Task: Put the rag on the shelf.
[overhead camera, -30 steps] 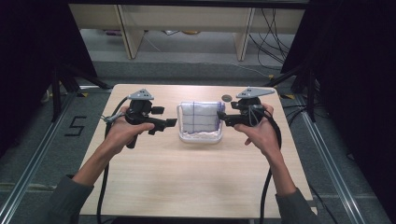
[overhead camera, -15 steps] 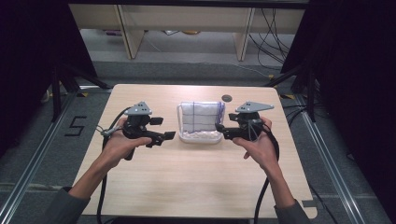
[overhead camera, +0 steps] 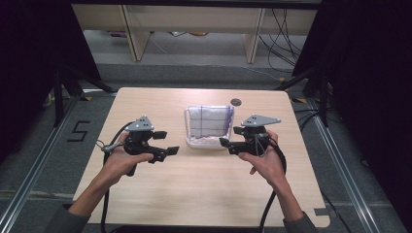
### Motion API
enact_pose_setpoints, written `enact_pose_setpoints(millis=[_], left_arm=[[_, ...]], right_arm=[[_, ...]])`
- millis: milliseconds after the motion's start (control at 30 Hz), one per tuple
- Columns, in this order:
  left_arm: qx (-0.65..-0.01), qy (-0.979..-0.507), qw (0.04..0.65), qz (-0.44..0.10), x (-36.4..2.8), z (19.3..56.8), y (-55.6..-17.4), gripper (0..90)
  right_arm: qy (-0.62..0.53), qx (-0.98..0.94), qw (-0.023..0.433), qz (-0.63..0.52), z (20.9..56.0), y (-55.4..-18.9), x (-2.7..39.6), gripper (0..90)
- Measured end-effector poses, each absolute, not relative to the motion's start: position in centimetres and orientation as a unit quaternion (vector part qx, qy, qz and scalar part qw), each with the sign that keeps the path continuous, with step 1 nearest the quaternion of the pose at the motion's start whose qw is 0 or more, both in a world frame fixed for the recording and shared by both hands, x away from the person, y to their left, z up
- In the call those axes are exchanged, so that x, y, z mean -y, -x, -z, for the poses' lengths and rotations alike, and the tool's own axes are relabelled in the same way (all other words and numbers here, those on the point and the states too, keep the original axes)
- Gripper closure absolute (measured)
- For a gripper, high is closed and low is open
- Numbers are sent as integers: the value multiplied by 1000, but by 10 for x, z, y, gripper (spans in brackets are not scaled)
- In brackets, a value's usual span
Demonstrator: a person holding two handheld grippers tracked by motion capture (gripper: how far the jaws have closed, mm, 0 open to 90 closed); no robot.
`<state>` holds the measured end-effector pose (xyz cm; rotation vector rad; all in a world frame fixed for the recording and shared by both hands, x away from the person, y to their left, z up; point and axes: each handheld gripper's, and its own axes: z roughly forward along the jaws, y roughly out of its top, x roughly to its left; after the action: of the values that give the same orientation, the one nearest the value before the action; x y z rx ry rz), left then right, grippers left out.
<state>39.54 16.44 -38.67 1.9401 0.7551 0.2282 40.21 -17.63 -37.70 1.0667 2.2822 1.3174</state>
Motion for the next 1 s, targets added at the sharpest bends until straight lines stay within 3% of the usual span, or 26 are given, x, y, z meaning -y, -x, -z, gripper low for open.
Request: enact_pose_setpoints(millis=[467,1000], left_arm=[[-312,-816,475,-105,-172,410,-376,228],[-315,-827,455,-101,-186,443,-350,228]], right_arm=[[-360,-801,151,-453,398,-392,168,320],[-351,-815,123,-444,431,-369,159,315]])
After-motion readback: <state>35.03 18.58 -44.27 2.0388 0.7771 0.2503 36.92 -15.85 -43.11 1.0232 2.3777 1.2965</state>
